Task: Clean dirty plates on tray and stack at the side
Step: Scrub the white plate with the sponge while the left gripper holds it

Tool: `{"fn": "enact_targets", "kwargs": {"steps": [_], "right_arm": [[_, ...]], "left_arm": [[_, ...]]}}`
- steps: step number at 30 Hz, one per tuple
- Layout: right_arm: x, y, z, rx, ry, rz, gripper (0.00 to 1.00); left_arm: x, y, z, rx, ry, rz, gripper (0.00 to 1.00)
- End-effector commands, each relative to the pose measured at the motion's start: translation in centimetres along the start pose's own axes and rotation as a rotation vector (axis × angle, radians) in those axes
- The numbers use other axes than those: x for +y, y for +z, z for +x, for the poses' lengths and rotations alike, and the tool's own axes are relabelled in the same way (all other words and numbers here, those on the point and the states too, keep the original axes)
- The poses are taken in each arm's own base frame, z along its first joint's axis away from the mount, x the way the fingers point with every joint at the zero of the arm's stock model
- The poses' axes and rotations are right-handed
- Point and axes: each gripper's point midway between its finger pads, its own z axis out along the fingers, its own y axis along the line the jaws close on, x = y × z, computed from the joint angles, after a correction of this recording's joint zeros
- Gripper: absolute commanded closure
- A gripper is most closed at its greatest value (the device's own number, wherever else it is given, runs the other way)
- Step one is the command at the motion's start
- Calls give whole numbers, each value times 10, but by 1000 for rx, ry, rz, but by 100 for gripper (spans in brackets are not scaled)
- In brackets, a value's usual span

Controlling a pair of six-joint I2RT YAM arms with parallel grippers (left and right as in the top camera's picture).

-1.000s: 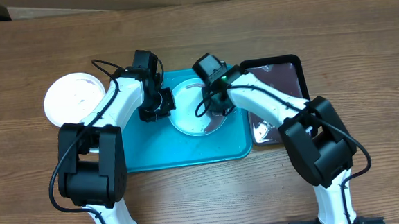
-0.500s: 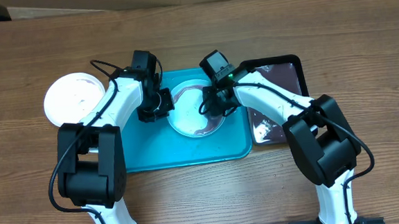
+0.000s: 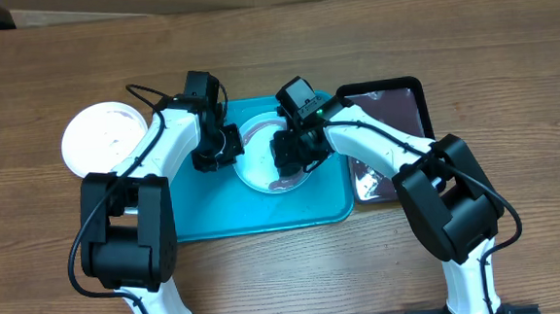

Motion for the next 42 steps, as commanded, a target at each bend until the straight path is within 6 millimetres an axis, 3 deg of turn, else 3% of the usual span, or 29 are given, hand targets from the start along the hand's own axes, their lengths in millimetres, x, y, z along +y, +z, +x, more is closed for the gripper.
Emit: {"fn": "enact_targets", "kwargs": {"steps": [1, 13, 24, 32, 42], "right_arm": [[11, 21, 33, 112, -5, -44, 96], [40, 26, 28, 62, -28, -106, 96], [63, 22, -10, -96, -90, -193, 96], [52, 22, -27, -183, -87, -113, 96], [55, 23, -40, -239, -94, -123, 96]], "left_arm": [[-5, 3, 3, 13, 18, 25, 96], [-5, 3, 3, 13, 18, 25, 96], [-4, 3, 4, 20, 16, 23, 96], [-4, 3, 6, 27, 15, 20, 96], [-4, 3, 6, 27, 15, 20, 96]]}}
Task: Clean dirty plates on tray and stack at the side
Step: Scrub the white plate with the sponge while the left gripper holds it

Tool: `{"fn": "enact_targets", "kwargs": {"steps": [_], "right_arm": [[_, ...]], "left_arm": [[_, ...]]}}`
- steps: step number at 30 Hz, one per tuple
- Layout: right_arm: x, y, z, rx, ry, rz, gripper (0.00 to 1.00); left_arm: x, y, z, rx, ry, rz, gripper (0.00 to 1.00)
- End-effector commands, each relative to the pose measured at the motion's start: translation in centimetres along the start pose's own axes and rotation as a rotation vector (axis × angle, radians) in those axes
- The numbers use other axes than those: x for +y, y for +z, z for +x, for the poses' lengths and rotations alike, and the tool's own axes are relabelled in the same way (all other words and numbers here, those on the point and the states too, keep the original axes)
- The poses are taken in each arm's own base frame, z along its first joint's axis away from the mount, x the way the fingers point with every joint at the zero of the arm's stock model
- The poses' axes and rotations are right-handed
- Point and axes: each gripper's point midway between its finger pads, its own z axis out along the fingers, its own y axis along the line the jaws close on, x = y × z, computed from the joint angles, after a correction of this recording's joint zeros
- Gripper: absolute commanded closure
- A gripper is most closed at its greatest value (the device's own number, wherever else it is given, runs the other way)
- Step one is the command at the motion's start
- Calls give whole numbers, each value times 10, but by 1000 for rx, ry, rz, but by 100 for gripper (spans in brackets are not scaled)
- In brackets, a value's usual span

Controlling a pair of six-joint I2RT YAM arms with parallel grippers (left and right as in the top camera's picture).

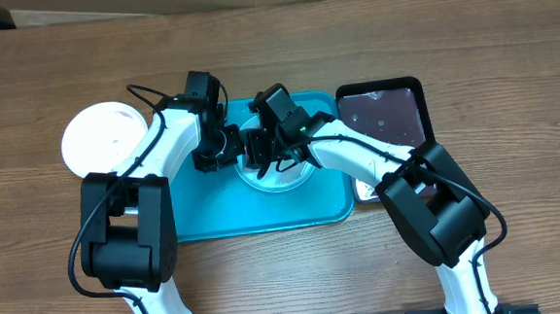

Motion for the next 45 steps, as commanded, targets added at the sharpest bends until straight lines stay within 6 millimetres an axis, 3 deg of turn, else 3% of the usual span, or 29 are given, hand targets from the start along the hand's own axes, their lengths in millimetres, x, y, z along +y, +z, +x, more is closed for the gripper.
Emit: {"fn": "enact_targets", "kwargs": {"steps": [1, 10, 17, 25, 37, 45], "right_arm": [[-10, 8, -3, -34, 17, 44, 96], [-15, 19, -20, -117, 7, 56, 96], [-19, 9, -54, -252, -67, 111, 96], [-41, -2, -72, -299, -103, 182, 96], [-73, -44, -109, -390, -115, 266, 96], [-60, -84, -121, -432, -121, 259, 96]], "left_arm": [[-2, 3, 5, 20, 15, 13, 96], [-2, 3, 5, 20, 15, 13, 96], [-2, 3, 5, 21, 15, 12, 96], [-1, 3, 5, 23, 18, 10, 96], [-1, 3, 6, 24, 17, 10, 96], [-1, 3, 5, 21, 17, 8, 96]]}}
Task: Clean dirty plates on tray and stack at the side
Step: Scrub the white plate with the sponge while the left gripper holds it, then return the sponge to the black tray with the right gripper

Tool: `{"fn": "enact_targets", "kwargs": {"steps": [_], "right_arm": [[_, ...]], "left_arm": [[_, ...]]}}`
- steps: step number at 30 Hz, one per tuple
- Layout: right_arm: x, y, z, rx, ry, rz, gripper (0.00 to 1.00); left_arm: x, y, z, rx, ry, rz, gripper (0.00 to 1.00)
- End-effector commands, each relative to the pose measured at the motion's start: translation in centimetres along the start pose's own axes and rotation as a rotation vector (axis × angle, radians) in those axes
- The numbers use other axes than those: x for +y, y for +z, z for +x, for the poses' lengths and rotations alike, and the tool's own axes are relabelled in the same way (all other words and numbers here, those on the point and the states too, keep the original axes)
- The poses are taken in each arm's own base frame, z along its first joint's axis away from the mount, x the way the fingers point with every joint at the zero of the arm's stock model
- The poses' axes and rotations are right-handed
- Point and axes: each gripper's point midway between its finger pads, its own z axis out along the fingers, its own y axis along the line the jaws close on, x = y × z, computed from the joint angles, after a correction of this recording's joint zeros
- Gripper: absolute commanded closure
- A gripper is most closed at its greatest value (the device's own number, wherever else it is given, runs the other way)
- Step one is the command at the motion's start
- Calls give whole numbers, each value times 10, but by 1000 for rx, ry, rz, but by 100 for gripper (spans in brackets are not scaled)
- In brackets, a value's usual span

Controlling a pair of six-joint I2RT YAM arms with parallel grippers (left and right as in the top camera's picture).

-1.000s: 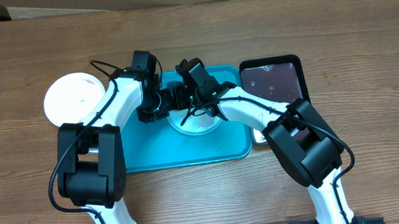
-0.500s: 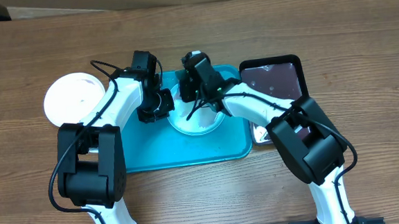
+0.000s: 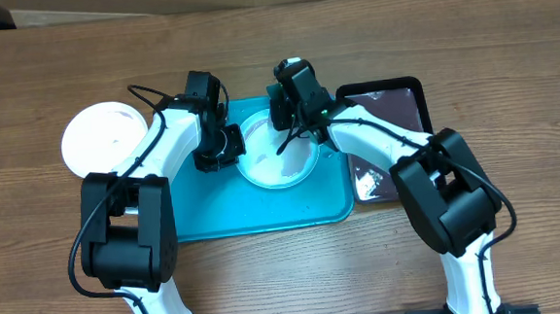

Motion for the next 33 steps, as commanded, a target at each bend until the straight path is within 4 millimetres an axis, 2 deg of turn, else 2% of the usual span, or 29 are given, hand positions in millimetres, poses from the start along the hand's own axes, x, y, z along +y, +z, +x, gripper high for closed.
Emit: {"fn": "enact_targets", "kwargs": {"steps": [1, 2, 5, 9, 12, 15, 19, 22, 25, 28, 33], "right_arm": [[2, -47, -54, -135, -4, 6, 96], [1, -62, -60, -140, 0, 8, 96], [-7, -87, -63, -121, 12, 28, 96], [-38, -116, -55, -48, 53, 94, 96], [-69, -127, -37, 43, 95, 159, 96], [-105, -136, -8, 172, 150, 237, 96], [-142, -149, 23, 299, 213, 310, 96], [-161, -153, 41, 357, 218, 335, 96], [-171, -150, 58, 391, 238, 351, 96], [-175, -142, 75, 409, 231, 353, 96], [-178, -131, 92, 413, 209, 347, 96]], "left_arm": [[2, 3, 3, 13, 17, -8, 96], [1, 3, 3, 11, 18, -7, 96], [1, 3, 3, 10, 18, -7, 96], [1, 3, 2, 8, 19, -6, 96], [0, 3, 0, 1, 21, -3, 96], [0, 3, -1, -3, 21, -1, 96], [0, 3, -1, -6, 22, 0, 96], [-1, 3, -2, -9, 23, 1, 96], [-1, 3, -3, -12, 23, 2, 96], [-1, 3, -3, -12, 19, 3, 96], [-1, 3, -3, -12, 20, 2, 96]]}}
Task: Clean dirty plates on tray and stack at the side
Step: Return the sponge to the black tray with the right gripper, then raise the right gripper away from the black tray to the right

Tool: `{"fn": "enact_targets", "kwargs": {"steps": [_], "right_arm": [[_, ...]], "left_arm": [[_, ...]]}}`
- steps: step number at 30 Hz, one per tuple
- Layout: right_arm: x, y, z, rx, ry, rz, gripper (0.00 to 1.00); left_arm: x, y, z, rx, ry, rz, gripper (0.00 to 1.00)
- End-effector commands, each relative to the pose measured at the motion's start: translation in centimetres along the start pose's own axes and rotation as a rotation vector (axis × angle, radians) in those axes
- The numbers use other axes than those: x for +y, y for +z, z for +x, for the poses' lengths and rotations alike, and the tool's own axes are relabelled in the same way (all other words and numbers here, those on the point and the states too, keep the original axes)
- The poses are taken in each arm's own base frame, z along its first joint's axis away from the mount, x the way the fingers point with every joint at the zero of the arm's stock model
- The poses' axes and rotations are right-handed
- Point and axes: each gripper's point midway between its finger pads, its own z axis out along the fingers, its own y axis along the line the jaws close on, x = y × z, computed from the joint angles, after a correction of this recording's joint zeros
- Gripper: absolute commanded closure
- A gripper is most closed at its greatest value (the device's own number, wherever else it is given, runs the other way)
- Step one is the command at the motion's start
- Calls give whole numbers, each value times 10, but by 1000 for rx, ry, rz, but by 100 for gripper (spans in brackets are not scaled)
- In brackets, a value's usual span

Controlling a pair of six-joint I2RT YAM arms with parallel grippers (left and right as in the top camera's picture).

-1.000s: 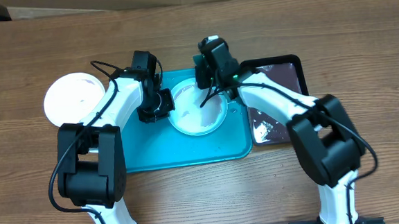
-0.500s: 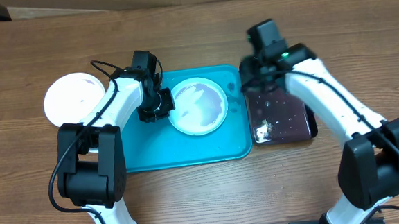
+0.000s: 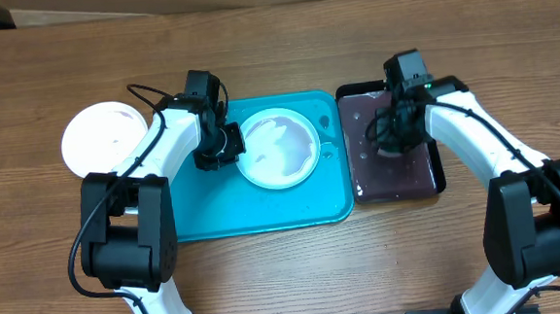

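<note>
A white plate (image 3: 280,149) lies on the teal tray (image 3: 264,212), and its face looks clean. My left gripper (image 3: 229,144) is shut on the plate's left rim. My right gripper (image 3: 393,135) hangs over the black tray (image 3: 399,184) of dark liquid. It is shut on a dark sponge (image 3: 386,131), though the wrist partly hides the fingers. A second white plate (image 3: 99,139) rests on the table at the far left.
The black tray sits right against the teal tray's right edge. The teal tray has bare room in front of the plate. Bare wooden table (image 3: 287,273) runs along the front, and a cardboard edge lines the back.
My right gripper has left the plate's far rim and now sits over the black tray at the right. The left gripper and the plate have not moved.
My right gripper was on the plate's right side, above a dark smear near the front rim. It then stood over the plate's left part, then at its far rim, with the smear gone. Now it is over the black tray. The left gripper held the rim throughout.
</note>
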Motion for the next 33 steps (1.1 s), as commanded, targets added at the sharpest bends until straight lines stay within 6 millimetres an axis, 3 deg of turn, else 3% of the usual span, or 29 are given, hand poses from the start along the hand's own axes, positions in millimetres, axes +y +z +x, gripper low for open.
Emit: {"fn": "enact_targets", "kwargs": {"steps": [1, 2, 5, 7, 8, 14, 17, 21, 28, 31, 33], "right_arm": [[0, 5, 6, -3, -23, 0, 96], [0, 6, 6, -1, -23, 1, 94], [-1, 7, 7, 0, -23, 1, 73], [-1, 7, 7, 1, -22, 1, 41], [-1, 7, 7, 1, -23, 2, 34], [-6, -8, -15, -44, 7, -5, 30], [-19, -24, -35, -72, 49, -1, 26], [-50, -39, -53, -99, 129, 16, 22], [-117, -41, -56, -101, 284, 61, 18], [-138, -42, -53, -97, 332, 75, 11], [-147, -42, -50, -87, 354, 82, 0]], "left_arm": [[1, 3, 2, 6, 16, -4, 96], [1, 3, 2, 6, 16, -4, 96], [1, 3, 1, 5, 16, -4, 96], [1, 3, 2, 6, 16, -4, 96], [1, 3, 2, 6, 16, -4, 96], [1, 3, 1, 3, 16, -8, 95], [2, 3, 1, 1, 16, -14, 84], [2, 3, 1, 1, 16, -14, 79], [1, 3, -2, -10, 18, -10, 77], [0, 4, -5, -24, 22, -4, 77], [1, 7, -5, -31, 22, -1, 77]]}}
